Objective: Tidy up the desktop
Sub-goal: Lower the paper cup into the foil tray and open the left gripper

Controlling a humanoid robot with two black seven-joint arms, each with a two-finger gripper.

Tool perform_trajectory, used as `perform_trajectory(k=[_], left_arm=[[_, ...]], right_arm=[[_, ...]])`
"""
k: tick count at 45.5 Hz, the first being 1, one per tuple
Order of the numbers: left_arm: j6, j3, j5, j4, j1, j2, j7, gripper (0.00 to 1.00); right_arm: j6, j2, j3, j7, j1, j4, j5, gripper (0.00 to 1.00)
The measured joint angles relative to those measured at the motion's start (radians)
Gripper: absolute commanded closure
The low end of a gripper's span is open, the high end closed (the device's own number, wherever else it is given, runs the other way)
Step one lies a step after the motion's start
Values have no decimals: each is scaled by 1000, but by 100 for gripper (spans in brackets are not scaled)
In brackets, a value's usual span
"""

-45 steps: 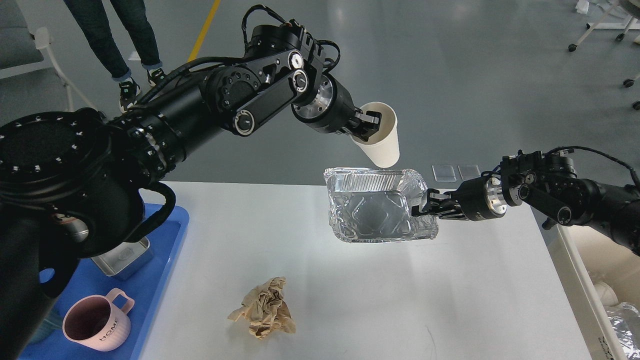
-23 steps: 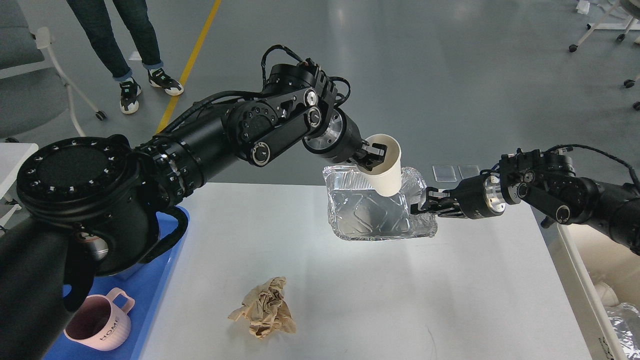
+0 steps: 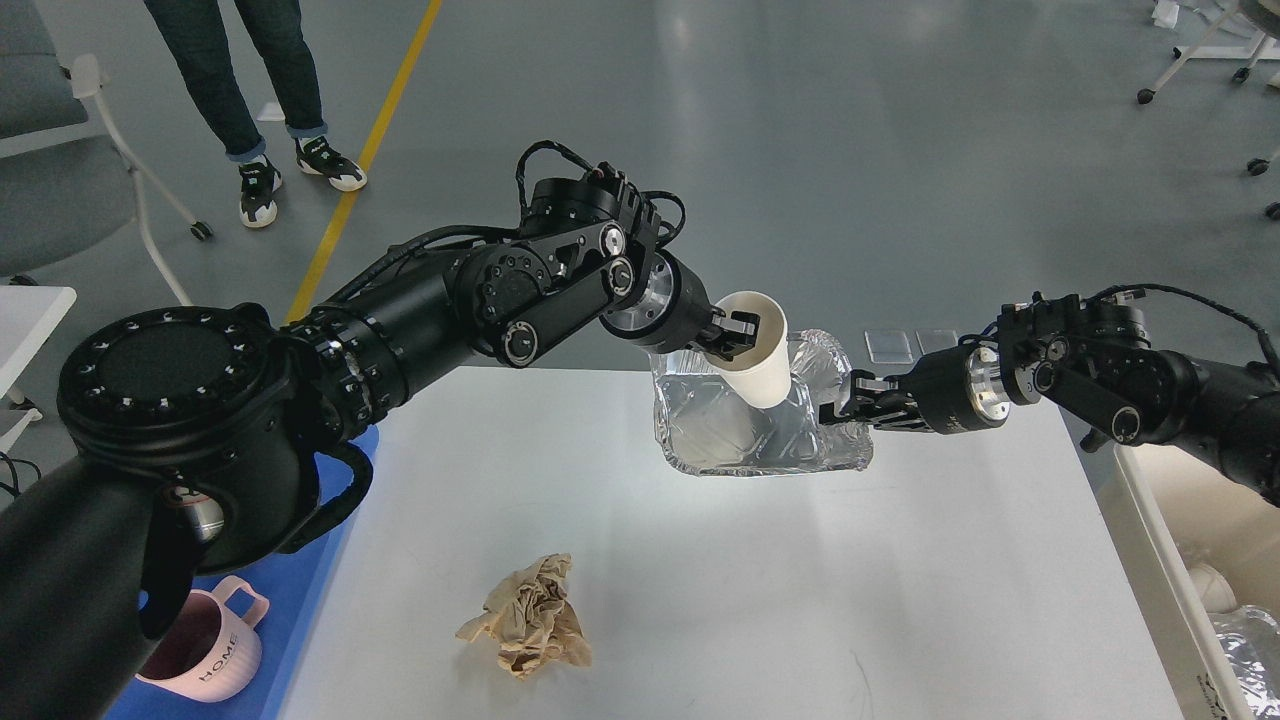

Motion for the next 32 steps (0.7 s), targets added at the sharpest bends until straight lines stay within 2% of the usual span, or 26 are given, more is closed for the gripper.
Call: perform_trajectory(k=[13,16,18,20,23,25,28,30,31,32], left_arm=[[21,2,9,0,35,0,0,100],[27,3,10,0,42,0,1,94],[30,3,10,0,45,0,2,85],[33,3,10,0,46,0,3,69],[42,3,3,0,46,0,4,58],[51,2,-1,0,46,0,4,44],[62,0,-5,0,47,0,4,34],[66,-2,-9,-1,47,0,2,18],[68,-3,-11,-1,47,1,2,7],[70,-4,-15,-1,47,1,1,1]], right_arm=[[-1,-3,0,0,10,6,0,100],[-1,-3,0,0,11,6,0,100],[-1,-3,0,0,12,7,0,100],[-1,-4,0,0,13,7,0,100],[-1,-6,0,0,13,8,0,100],[-1,-7,0,0,13,9,0,100],[-1,-8,0,0,13,9,0,100],[-1,-9,0,0,13,9,0,100],[-1,-9,0,0,13,9,0,100],[0,-10,0,0,13,9,0,100]])
